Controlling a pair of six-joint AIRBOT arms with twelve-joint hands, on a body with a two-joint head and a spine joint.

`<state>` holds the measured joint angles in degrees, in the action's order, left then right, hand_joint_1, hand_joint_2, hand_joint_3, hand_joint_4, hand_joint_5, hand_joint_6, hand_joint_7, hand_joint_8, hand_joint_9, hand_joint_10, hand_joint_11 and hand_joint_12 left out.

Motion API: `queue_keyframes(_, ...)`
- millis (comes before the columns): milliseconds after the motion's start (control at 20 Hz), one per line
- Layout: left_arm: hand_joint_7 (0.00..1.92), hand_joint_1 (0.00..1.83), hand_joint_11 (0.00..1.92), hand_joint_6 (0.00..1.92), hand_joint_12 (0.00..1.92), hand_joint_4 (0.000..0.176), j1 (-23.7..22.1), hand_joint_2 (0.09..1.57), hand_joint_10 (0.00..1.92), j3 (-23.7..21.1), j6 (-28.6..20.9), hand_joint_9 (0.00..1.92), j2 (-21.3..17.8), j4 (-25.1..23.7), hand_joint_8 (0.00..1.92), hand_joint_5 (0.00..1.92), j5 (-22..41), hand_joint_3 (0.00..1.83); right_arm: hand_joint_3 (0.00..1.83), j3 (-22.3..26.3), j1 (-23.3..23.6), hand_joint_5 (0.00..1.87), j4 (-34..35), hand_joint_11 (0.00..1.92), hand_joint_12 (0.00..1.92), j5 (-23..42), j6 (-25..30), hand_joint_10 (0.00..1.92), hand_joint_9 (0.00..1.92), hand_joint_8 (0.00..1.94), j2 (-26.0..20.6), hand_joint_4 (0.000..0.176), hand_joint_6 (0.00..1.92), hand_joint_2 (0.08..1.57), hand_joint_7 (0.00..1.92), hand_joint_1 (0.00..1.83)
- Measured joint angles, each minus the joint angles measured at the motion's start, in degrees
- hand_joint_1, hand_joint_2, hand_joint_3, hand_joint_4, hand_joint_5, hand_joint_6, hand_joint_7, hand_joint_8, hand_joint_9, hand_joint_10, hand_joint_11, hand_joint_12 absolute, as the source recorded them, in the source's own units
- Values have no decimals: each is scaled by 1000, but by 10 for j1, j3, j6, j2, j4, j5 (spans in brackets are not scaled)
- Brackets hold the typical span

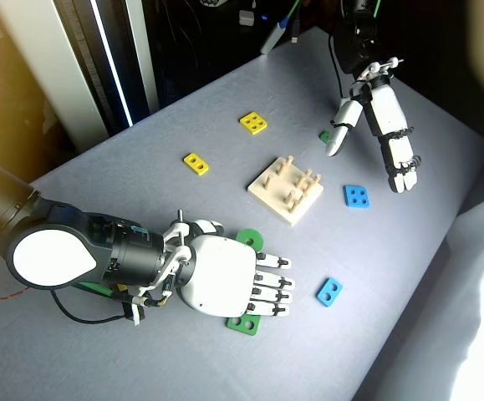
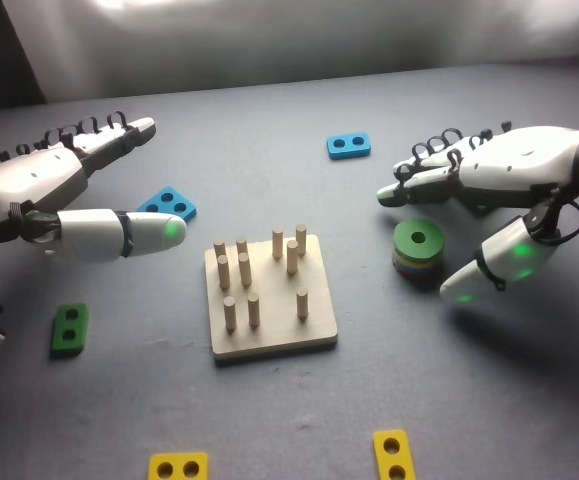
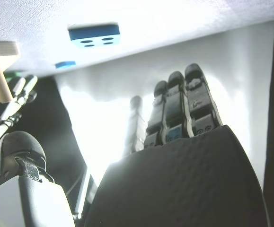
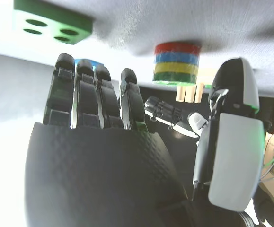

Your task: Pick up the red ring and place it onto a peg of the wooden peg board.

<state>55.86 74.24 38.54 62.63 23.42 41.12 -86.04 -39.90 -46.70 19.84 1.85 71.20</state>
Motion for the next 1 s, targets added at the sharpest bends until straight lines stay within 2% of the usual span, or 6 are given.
queue_keyframes(50, 0, 297, 0, 0, 0, 176, 0, 924, 0, 0, 0, 0, 0, 0, 0, 0, 0, 2, 4, 0, -1, 256, 0, 0, 0, 0, 4, 0, 0, 10, 1, 74, 30, 937, 34, 709)
queue_keyframes(150, 0, 310, 0, 0, 0, 176, 0, 927, 0, 0, 0, 0, 0, 0, 0, 0, 0, 3, 4, 0, -4, 278, -3, 9, 5, 3, 11, 0, 0, 5, 3, 80, 34, 939, 31, 716)
queue_keyframes(250, 0, 314, 0, 0, 0, 176, 0, 923, 0, 0, 0, 0, 0, 0, 0, 0, 0, 1, 6, 0, -4, 289, -4, 1, 0, 5, 17, 0, 0, 9, 3, 50, 34, 946, 47, 697)
queue_keyframes(400, 0, 317, 0, 0, 0, 176, 0, 917, 0, 2, 0, 0, 0, -1, 0, 0, 0, 0, 9, 0, -3, 303, -17, 0, 0, 9, 25, 0, 0, 8, 3, 48, 35, 957, 51, 714)
queue_keyframes(700, 0, 294, 0, 0, 0, 176, -3, 931, 0, 2, 0, 0, 0, -3, 0, 0, 0, 5, 1, -4, 4, 426, -26, 0, 0, 13, 31, 0, 0, 5, 9, 14, 50, 955, 131, 808)
queue_keyframes(1000, 0, 291, 0, 0, 0, 176, -6, 920, 0, 2, 0, 0, 0, -4, 0, 0, -1, 0, 3, -8, 12, 556, -29, 0, 0, 14, 31, 3, 24, 2, 13, 0, 62, 971, 203, 830)
